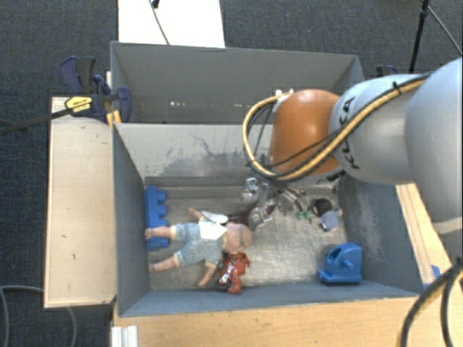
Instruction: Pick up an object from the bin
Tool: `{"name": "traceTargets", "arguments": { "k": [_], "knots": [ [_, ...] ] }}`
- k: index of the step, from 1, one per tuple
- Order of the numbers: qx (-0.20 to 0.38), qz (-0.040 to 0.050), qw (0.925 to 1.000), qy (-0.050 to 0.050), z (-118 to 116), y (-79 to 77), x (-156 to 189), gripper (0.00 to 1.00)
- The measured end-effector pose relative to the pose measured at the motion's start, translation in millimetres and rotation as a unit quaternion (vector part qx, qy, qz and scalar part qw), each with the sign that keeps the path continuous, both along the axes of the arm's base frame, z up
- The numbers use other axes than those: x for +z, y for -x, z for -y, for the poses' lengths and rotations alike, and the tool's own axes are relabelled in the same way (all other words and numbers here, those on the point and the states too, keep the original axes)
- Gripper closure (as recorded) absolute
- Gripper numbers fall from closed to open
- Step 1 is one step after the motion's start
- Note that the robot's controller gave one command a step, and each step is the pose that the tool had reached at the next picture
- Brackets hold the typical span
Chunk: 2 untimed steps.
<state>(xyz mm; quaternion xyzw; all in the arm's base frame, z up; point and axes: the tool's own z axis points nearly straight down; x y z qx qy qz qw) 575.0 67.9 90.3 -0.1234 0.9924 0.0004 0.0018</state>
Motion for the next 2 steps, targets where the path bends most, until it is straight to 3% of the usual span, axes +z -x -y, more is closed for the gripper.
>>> {"name": "traceTargets", "arguments": {
  "k": [1, 2],
  "knots": [
    [0.000, 0.0000, 1.0000, 0.000, 0, 0.0, 0, 1.00],
    [0.017, -0.0001, 0.9998, 0.000, -19, 9.1, 114, 1.00]
  ]
}}
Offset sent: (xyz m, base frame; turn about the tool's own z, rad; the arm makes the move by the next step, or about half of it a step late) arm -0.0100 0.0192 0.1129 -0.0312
